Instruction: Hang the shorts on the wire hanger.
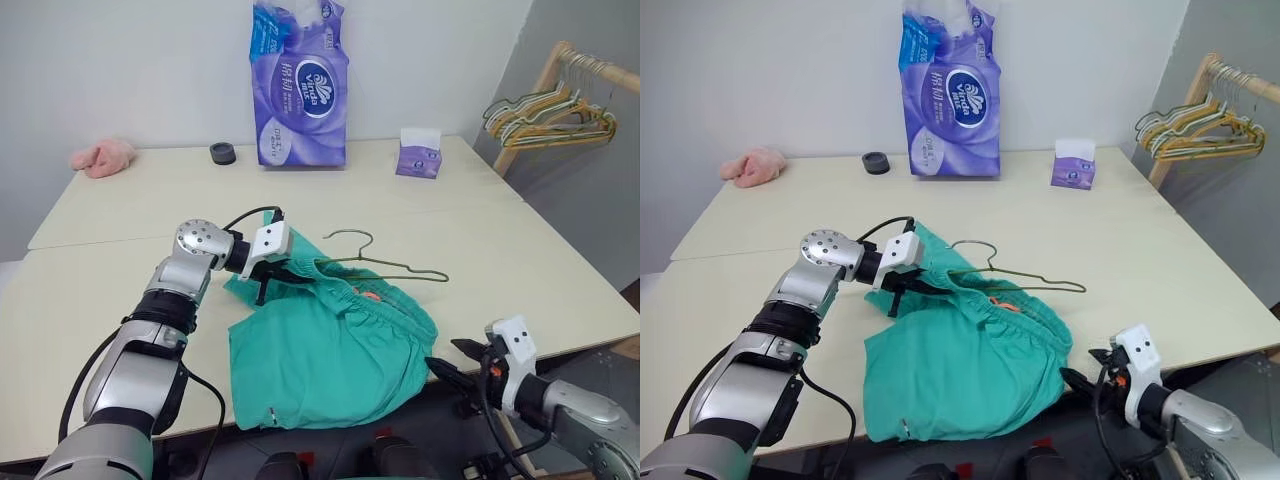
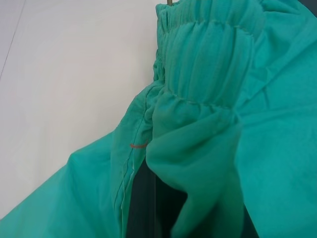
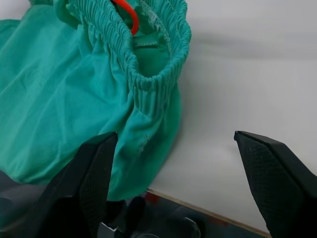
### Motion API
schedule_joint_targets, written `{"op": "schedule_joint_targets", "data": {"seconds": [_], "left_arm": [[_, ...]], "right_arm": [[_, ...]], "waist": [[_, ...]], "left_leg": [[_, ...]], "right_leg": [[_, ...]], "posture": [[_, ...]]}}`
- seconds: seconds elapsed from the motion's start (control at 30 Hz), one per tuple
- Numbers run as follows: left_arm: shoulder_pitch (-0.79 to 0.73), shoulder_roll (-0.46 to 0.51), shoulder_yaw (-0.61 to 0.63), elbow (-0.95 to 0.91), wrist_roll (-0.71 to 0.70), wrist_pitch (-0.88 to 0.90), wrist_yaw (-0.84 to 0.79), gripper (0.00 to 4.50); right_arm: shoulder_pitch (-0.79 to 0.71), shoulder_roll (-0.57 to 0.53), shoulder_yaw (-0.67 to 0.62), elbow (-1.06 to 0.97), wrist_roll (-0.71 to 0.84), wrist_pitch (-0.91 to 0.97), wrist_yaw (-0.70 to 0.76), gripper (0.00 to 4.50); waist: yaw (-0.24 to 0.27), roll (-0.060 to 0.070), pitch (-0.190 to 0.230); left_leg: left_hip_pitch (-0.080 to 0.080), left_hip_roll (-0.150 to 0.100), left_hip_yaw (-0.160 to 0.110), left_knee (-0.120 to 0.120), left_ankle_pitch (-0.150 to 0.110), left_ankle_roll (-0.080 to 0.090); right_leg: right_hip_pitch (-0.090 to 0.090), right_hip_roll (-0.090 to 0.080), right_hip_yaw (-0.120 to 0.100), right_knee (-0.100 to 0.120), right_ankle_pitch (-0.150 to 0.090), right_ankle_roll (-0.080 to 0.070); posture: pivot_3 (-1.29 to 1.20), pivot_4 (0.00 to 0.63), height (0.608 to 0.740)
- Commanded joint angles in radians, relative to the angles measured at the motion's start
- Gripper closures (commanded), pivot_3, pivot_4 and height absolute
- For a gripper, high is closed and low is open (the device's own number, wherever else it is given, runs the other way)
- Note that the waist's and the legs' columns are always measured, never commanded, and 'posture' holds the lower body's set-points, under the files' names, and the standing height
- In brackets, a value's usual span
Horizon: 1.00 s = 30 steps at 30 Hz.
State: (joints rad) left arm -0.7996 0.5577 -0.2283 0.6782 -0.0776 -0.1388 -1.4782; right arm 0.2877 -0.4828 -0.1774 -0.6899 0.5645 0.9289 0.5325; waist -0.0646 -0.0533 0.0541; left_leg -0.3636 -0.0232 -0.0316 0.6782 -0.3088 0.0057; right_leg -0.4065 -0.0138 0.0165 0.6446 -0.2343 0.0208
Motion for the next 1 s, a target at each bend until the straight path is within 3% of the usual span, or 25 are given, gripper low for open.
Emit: {"op": "schedule_joint_targets", "data": {"seconds": [0.03, 0.13, 0.23, 0.4, 0.57, 0.77, 1.0], "left_arm": [[-0.016, 0.006, 0.026, -0.027, -0.02, -0.004, -0.002, 4.5], [-0.011, 0.004, 0.026, -0.034, -0.021, -0.003, -0.001, 4.5], [-0.007, 0.004, 0.027, -0.039, -0.023, 0.0, 0.001, 4.5], [0.0, 0.008, 0.03, -0.053, -0.027, 0.008, -0.001, 4.5], [0.011, 0.022, 0.038, -0.076, -0.041, 0.032, -0.008, 4.5], [0.024, 0.055, 0.059, -0.168, -0.122, 0.181, -0.073, 4.5], [0.04, 0.174, -0.012, -0.325, -0.236, 0.326, -0.136, 4.5]], "right_arm": [[-0.076, 0.046, 0.019, 0.008, 0.054, 0.016, -0.028, 0.49], [-0.105, 0.04, 0.05, 0.035, 0.076, 0.029, -0.046, 0.49], [-0.131, 0.018, 0.087, 0.053, 0.085, 0.055, -0.057, 1.02], [-0.171, 0.001, 0.098, 0.082, 0.069, 0.061, -0.077, 2.78], [-0.177, -0.064, 0.081, 0.099, 0.058, 0.052, -0.061, 4.46], [-0.162, -0.154, 0.047, 0.104, 0.057, 0.038, -0.014, 4.49], [-0.168, -0.206, 0.013, 0.139, 0.057, 0.024, 0.031, 4.49]], "waist": [[0.0, -0.001, -0.001], [-0.007, -0.005, -0.002], [-0.01, -0.006, -0.003], [0.001, 0.015, 0.002], [0.007, 0.02, 0.002], [0.006, 0.021, 0.002], [0.005, 0.021, 0.002]], "left_leg": [[0.0, 0.0, 0.0, 0.0, -0.001, 0.0], [0.0, 0.0, 0.0, 0.0, -0.001, 0.0], [-0.001, 0.0, 0.0, 0.0, -0.002, 0.0], [-0.001, -0.002, 0.001, 0.001, -0.003, 0.001], [0.001, -0.002, 0.003, 0.003, -0.003, 0.002], [0.001, -0.002, 0.004, 0.003, -0.003, 0.002], [0.001, -0.002, 0.004, 0.003, -0.003, 0.002]], "right_leg": [[0.0, 0.0, 0.0, 0.0, 0.0, 0.0], [0.0, 0.0, 0.0, -0.001, 0.0, 0.0], [0.0, -0.001, 0.0, -0.001, 0.0, 0.0], [-0.001, -0.003, 0.0, 0.002, -0.001, 0.0], [0.0, -0.003, 0.001, 0.004, -0.001, 0.0], [0.0, -0.002, 0.001, 0.004, -0.001, 0.0], [0.0, -0.001, 0.002, 0.004, -0.001, 0.0]], "posture": [[-0.16, 0.048, 0.74], [-0.15, 0.047, 0.74], [-0.15, 0.047, 0.74], [-0.14, 0.047, 0.74], [-0.14, 0.046, 0.74], [-0.14, 0.046, 0.74], [-0.14, 0.042, 0.74]]}}
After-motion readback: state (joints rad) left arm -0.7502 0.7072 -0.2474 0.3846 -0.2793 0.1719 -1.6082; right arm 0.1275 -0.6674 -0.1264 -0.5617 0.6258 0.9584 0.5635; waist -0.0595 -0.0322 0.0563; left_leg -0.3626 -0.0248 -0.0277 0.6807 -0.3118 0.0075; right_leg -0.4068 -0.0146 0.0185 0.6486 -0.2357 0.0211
